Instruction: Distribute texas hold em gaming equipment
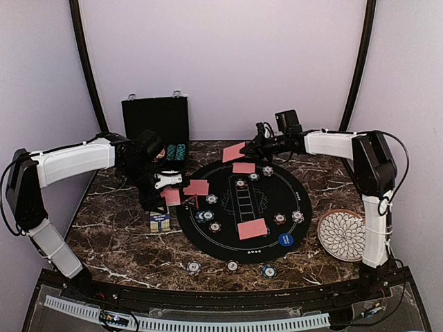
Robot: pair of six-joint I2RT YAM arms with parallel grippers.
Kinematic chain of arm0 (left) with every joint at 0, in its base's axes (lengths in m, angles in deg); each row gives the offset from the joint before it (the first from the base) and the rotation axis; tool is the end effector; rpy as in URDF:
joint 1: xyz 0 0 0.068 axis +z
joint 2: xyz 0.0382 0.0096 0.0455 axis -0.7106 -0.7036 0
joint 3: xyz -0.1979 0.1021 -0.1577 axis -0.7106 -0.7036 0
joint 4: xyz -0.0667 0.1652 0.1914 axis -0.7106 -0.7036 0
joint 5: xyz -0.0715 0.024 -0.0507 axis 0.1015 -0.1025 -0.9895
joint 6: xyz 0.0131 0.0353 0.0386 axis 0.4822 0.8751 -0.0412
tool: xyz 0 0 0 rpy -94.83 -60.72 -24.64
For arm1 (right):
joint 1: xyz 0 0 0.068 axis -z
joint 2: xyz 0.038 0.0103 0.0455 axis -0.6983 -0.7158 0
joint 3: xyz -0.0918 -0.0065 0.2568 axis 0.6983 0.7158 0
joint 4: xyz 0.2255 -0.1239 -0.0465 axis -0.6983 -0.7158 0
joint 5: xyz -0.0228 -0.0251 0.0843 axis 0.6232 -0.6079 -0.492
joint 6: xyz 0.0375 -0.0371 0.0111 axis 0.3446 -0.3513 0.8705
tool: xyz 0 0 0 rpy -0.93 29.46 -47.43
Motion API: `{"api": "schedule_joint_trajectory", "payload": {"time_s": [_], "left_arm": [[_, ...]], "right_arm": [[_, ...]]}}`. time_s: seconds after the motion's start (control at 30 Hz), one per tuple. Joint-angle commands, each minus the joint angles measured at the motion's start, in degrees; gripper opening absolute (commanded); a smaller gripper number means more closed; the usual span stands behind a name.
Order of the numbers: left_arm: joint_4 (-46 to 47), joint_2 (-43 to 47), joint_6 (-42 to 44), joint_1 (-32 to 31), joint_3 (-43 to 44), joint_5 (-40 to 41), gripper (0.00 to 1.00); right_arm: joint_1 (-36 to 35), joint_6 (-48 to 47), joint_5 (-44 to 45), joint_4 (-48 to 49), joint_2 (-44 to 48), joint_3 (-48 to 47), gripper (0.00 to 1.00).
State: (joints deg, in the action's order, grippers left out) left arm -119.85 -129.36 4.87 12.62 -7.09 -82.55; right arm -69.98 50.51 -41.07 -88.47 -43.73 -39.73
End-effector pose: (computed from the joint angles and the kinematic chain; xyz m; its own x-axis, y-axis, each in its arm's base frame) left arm 0.2700 -0.1797 0.2505 -0.1898 0.9066 -0.3769 0.9556 0.2587 0.1412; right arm 0.4254 0.2303 0.2242 -0.9320 0.1771 -0.3161 -0.2021 0.4702 0.8591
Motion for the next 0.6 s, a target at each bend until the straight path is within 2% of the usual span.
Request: {"api": "schedule_joint_trajectory", "payload": {"time_s": [0.0,0.27,0.47,0.57], "left_arm": [[0.02,2.65,0.35,0.01,-0.47,-0.65,0.0],[0.54,3.27,0.18,0.02,-1.31,-1.17,0.0],[0.87,4.16,0.33,-0.02,-2.41,-1.15,0.0],[0.9,4.26,0.34,0.0,-2.46,-1.36,0.0]], "right_arm": [[0.98,-7.71,5.3,-11.96,-7.32,-9.12,0.0],[1.41,-10.74,9.51,-21.72,-18.76,-26.57,0.0],[2.29,-11.23,11.38,-23.27,-21.16,-29.06,0.0],[2.35,-11.95,12.42,-24.34,-21.16,-29.25,0.14]]}}
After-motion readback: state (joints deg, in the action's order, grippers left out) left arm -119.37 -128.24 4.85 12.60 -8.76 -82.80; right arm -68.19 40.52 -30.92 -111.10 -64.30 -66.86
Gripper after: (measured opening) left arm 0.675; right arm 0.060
